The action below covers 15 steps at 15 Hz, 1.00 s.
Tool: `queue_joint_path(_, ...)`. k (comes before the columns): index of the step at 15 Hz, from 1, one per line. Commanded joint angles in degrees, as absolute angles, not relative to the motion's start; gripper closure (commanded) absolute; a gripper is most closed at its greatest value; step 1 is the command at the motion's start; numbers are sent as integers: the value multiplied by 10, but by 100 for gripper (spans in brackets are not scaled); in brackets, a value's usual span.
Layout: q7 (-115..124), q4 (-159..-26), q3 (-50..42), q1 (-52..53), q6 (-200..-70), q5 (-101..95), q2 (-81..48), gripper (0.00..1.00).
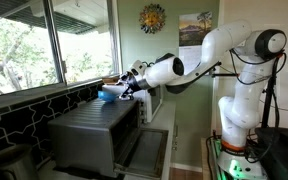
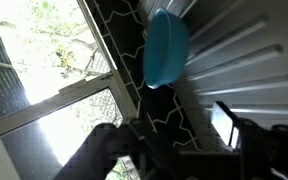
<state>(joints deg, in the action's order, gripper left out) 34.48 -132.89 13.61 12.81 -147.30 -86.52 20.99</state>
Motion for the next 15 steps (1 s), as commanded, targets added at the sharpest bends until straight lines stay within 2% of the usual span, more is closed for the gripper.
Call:
queue_joint_path(1, 338, -1347, 120, 137, -1510, -866, 225, 39)
queue_joint_path(2, 338, -1346, 123, 131, -1516, -861, 225, 22)
queue_joint_path(3, 339, -1343, 124, 130, -1506, -852, 223, 9)
queue_joint_path(5, 332, -1330, 120, 134, -1466, -788, 217, 1)
queue_joint_path(15, 347, -1180, 113, 87, -1306, -539, 138, 0)
